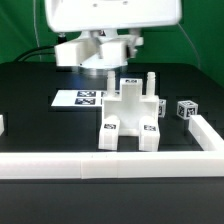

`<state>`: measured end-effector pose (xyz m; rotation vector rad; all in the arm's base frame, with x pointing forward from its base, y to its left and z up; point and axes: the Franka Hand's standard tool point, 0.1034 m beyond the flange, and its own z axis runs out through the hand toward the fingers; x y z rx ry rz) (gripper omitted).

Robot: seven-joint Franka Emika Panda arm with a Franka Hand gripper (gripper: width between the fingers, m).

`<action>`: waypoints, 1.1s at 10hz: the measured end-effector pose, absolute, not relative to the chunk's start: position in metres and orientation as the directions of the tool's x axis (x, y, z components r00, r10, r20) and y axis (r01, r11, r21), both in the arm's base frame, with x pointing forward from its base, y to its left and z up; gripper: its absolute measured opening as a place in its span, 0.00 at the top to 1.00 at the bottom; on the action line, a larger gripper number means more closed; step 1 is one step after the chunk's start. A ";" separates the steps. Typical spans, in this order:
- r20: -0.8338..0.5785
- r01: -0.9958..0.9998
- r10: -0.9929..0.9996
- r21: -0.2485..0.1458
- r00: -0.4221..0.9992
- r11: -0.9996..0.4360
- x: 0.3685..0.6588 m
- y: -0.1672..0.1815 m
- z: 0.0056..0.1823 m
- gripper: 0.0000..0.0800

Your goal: Assemble chair

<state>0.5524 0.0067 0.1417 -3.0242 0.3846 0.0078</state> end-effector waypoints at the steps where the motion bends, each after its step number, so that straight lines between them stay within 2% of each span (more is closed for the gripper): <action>1: -0.022 -0.249 -0.249 -0.086 0.968 -0.965 0.553 0.022 0.136 0.64; 6: -0.033 -0.222 -0.220 -0.076 0.975 -0.972 0.550 0.029 0.125 0.64; 8: -0.027 -0.127 -0.127 -0.030 0.992 -0.991 0.551 0.041 0.125 0.64; 11: -0.030 -0.121 -0.120 -0.026 0.992 -0.992 0.550 0.043 0.123 0.64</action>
Offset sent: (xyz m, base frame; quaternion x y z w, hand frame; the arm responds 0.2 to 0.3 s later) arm 0.0000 0.0000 0.0000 0.0000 0.0000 0.0000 1.0000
